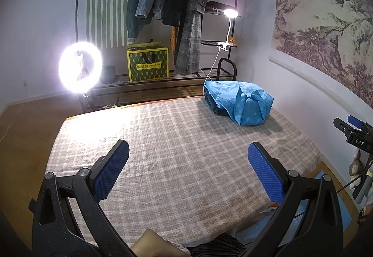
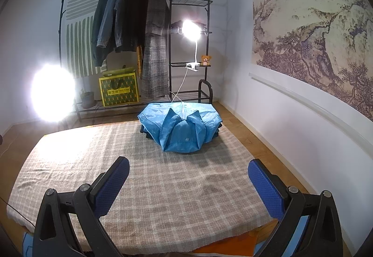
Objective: Fold large clothes
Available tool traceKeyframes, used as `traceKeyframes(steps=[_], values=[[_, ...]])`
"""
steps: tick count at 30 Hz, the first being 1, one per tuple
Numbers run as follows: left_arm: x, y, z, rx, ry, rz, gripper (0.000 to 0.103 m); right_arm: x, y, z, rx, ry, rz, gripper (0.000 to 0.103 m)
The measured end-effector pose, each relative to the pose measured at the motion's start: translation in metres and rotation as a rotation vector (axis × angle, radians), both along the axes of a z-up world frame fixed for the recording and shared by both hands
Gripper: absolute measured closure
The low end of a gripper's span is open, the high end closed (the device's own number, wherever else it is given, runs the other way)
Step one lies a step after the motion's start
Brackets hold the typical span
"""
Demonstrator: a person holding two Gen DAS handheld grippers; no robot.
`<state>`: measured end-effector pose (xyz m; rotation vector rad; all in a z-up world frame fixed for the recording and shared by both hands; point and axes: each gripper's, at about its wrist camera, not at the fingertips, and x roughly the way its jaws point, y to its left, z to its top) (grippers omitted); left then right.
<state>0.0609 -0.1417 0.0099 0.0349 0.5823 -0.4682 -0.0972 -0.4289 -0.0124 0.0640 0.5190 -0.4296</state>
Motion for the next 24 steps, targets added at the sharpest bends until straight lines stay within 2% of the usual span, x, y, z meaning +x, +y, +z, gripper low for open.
traceKeyframes(steps=[16,24], values=[[-0.004,-0.001,0.002,0.003,-0.008,0.002,0.0,-0.002,0.002,0.001,-0.002,-0.001,-0.004,0.0],[0.002,0.004,0.011,0.012,-0.048,0.008,0.0,-0.004,0.0,0.003,0.004,0.0,-0.004,0.0]])
